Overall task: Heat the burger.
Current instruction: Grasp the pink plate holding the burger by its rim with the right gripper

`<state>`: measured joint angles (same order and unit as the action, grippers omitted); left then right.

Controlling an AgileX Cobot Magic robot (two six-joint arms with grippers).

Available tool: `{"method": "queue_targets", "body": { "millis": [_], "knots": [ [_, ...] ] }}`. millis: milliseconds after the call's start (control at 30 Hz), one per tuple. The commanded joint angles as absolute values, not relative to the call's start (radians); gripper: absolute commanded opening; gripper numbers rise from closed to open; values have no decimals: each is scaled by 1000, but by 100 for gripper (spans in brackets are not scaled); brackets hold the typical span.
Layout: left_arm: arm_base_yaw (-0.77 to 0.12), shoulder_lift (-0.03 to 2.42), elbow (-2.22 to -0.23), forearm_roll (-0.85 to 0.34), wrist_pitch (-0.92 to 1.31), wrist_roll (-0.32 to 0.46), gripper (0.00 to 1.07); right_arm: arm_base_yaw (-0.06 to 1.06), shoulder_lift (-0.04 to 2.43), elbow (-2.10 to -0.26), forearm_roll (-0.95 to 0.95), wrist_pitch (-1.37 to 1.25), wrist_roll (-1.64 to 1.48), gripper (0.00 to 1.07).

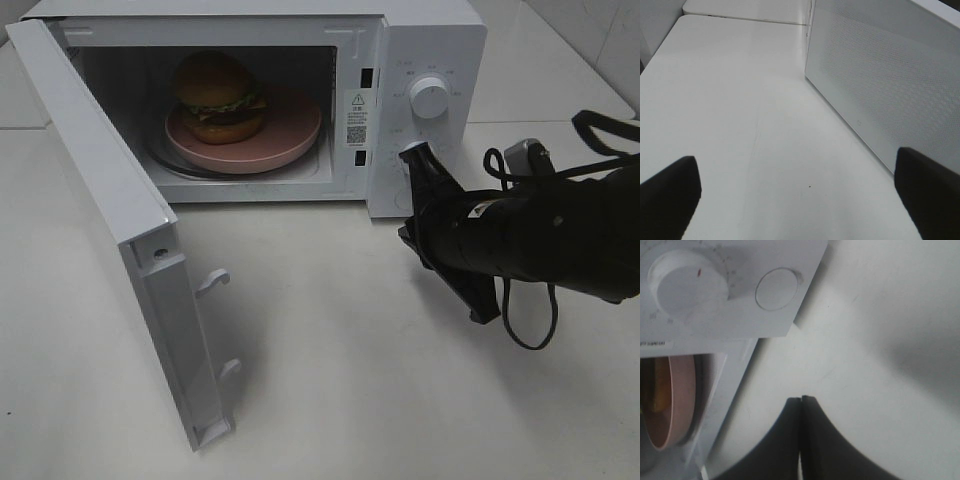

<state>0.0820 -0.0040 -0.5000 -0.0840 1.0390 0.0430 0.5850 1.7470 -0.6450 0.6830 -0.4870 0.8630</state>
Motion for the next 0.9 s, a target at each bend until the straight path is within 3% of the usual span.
{"method": "queue_targets", "body": {
  "millis": [33,433,500,900],
  "knots": [
    [84,-25,-495,-87,1037,42,98,582,1706,-642,667,-402,747,2],
    [84,-25,-495,-87,1037,42,98,513,1574,-660,649,-35,285,4],
    [84,-25,-495,-87,1037,42,98,478,1563,-725,570,162,170,5],
    [84,-25,-495,-87,1037,42,98,478,1563,-925,244,542,-17,6]
  ]
}}
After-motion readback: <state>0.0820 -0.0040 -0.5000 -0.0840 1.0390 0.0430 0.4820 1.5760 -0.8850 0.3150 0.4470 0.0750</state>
